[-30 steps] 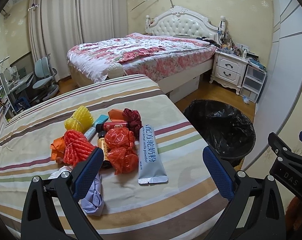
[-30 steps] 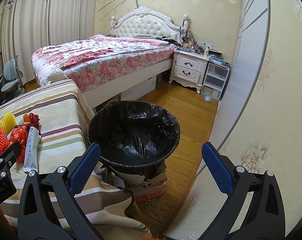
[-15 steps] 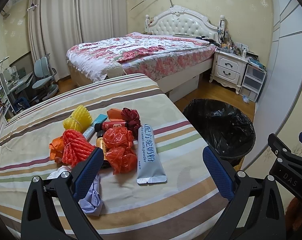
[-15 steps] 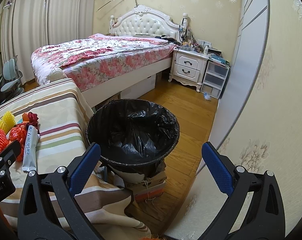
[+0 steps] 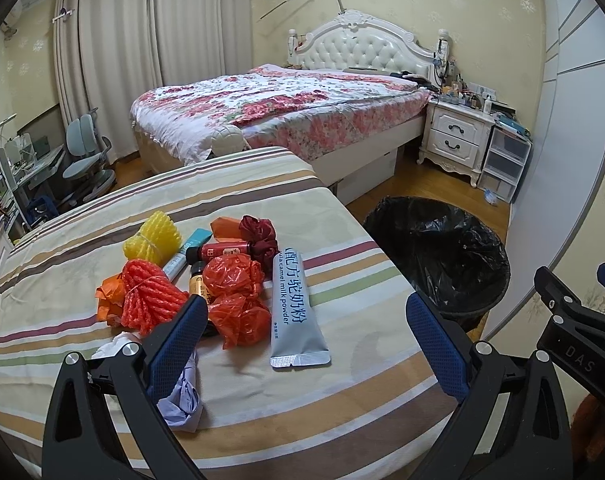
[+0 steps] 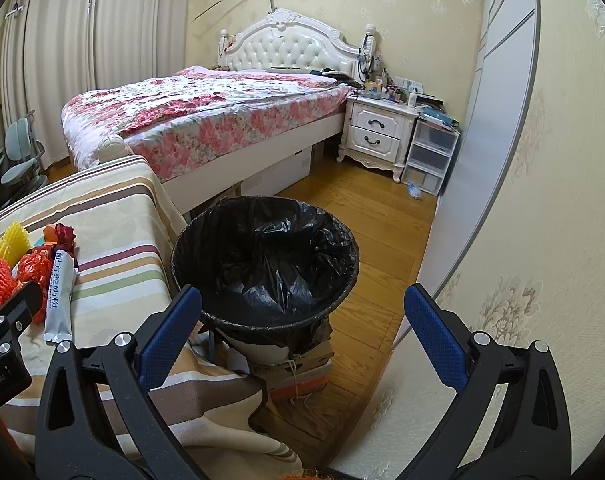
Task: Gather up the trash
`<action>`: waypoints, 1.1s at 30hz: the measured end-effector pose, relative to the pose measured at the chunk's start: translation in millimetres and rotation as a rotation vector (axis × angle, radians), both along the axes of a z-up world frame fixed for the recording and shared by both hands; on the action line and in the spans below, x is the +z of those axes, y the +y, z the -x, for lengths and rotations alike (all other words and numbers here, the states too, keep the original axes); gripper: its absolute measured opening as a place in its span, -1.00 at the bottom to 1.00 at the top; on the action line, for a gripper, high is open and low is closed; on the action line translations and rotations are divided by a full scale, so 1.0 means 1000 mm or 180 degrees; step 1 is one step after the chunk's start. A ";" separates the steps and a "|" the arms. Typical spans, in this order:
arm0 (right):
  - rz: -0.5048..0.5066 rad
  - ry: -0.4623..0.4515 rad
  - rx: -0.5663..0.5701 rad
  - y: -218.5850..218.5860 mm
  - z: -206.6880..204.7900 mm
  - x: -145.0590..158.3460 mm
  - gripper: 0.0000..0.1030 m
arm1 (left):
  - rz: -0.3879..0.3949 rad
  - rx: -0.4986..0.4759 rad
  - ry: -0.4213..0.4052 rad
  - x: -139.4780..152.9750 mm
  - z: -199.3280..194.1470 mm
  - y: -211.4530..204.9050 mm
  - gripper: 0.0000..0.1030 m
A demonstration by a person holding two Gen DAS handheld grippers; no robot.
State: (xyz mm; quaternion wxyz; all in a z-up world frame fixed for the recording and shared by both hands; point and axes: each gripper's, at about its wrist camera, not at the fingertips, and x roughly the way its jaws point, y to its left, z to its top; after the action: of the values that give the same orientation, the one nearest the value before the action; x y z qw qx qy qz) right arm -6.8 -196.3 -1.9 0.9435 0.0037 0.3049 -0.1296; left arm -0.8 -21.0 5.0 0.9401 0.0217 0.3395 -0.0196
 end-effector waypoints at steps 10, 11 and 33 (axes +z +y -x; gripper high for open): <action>-0.0008 0.0023 -0.0002 -0.002 0.002 -0.005 0.92 | 0.0002 -0.0020 0.0013 -0.001 0.000 -0.006 0.88; -0.0007 0.0022 -0.0002 -0.002 0.002 -0.005 0.92 | -0.0002 -0.0020 0.0011 -0.001 0.000 -0.006 0.88; -0.0130 0.0224 0.0396 0.039 -0.007 -0.006 0.40 | -0.0036 0.0179 0.0039 0.002 0.019 0.046 0.85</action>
State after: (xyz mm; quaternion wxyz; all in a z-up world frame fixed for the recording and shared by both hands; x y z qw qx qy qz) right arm -0.2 -157.0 -7.8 0.9382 -0.0006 0.3401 -0.0645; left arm -19.8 25.4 6.7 0.9381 0.0174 0.3459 0.0086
